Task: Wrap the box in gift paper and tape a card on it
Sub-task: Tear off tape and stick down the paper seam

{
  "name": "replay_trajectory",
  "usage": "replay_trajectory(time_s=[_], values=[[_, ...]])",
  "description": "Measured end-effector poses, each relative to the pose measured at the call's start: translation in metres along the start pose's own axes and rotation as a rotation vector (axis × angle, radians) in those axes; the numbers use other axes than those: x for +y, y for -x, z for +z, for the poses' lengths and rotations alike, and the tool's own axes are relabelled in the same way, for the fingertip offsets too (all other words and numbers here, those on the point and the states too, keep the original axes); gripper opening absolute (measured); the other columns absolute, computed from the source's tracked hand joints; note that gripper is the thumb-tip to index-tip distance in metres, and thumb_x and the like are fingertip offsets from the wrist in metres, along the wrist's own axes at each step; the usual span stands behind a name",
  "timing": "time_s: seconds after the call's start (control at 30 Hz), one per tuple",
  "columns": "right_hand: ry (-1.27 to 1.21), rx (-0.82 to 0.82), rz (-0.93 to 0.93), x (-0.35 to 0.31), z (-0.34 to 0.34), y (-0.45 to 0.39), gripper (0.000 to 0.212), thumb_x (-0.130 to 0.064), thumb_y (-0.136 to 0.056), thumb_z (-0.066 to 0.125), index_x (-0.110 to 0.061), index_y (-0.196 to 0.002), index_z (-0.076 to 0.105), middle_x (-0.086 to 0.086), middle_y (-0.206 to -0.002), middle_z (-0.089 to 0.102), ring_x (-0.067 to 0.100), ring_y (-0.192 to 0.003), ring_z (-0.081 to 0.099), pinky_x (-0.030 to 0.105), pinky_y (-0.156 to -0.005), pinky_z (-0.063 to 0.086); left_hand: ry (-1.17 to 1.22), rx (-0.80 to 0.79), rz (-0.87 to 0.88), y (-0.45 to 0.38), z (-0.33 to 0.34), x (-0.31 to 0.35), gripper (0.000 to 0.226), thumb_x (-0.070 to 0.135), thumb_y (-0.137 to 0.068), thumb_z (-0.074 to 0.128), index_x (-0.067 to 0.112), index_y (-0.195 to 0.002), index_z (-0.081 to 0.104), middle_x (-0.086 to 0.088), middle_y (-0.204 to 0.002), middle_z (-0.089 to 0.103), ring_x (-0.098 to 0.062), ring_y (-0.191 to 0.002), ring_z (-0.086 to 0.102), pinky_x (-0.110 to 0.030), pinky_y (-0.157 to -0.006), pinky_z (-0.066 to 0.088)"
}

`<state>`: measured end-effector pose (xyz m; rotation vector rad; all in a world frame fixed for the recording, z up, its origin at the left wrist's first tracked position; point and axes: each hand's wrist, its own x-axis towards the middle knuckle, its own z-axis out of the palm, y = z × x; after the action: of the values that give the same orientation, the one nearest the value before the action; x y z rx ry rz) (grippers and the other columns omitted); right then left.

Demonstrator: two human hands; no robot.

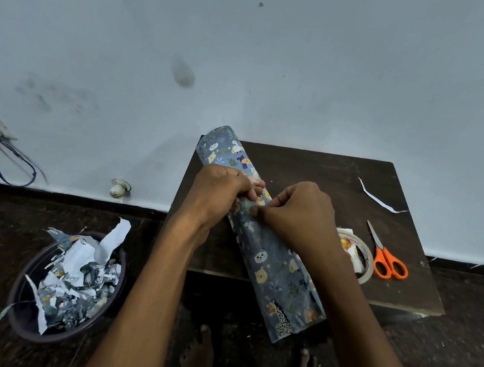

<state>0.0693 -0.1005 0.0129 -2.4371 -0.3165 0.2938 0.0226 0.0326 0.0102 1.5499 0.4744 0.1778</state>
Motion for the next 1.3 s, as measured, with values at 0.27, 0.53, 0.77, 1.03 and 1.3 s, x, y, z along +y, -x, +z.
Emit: replay_trajectory(time_s=[0.27, 0.53, 0.77, 1.03, 1.3], values=[[0.085, 0.055, 0.005, -0.003, 0.012, 0.002, 0.035, -0.045, -0.076, 0.083, -0.014, -0.087, 0.073, 0.001, -0.081, 0.067, 0.014, -0.068, 0.052, 0.022, -0.049, 0.027, -0.052, -0.009, -0.001, 0.001, -0.002, 0.002, 0.031, -0.004, -0.088, 0.055, 0.002, -0.061, 0.067, -0.009, -0.094, 0.079, -0.019, -0.097, 0.074, -0.012, -0.066, 0.050], [0.029, 0.124, -0.039, -0.006, 0.010, 0.008, 0.021, -0.024, -0.082, 0.069, -0.012, -0.064, 0.066, -0.002, -0.060, 0.055, 0.008, -0.054, 0.044, 0.020, -0.049, 0.023, 0.012, -0.023, 0.014, 0.003, -0.004, 0.002, 0.034, 0.001, -0.091, 0.052, 0.005, -0.059, 0.062, -0.007, -0.097, 0.079, -0.018, -0.093, 0.076, -0.018, -0.070, 0.050], [-0.070, 0.132, 0.012, -0.007, 0.008, 0.009, 0.045, -0.014, -0.078, 0.070, -0.011, -0.046, 0.039, -0.004, -0.046, 0.033, 0.014, -0.047, 0.034, 0.022, -0.044, 0.020, 0.026, 0.030, 0.064, 0.002, -0.003, 0.002, 0.035, -0.001, -0.091, 0.053, 0.005, -0.058, 0.063, -0.011, -0.091, 0.078, -0.017, -0.083, 0.075, -0.019, -0.066, 0.052], [-0.111, 0.117, 0.016, -0.002, 0.012, 0.002, 0.023, -0.018, -0.076, 0.071, 0.001, -0.065, 0.064, 0.006, -0.056, 0.053, 0.022, -0.057, 0.048, 0.024, -0.048, 0.030, -0.177, 0.063, 0.106, -0.005, 0.000, -0.009, 0.035, 0.008, -0.080, 0.060, 0.017, -0.047, 0.069, 0.001, -0.085, 0.079, -0.012, -0.093, 0.075, -0.038, -0.095, 0.056], [-0.306, 0.048, 0.122, 0.014, 0.012, -0.007, 0.028, -0.021, -0.065, 0.089, -0.019, -0.075, 0.063, -0.001, -0.078, 0.069, 0.018, -0.078, 0.066, 0.034, -0.068, 0.055, -0.168, 0.041, 0.078, -0.006, -0.002, -0.010, 0.033, 0.012, -0.081, 0.059, 0.015, -0.050, 0.071, 0.002, -0.087, 0.079, -0.009, -0.095, 0.074, -0.042, -0.101, 0.053]])
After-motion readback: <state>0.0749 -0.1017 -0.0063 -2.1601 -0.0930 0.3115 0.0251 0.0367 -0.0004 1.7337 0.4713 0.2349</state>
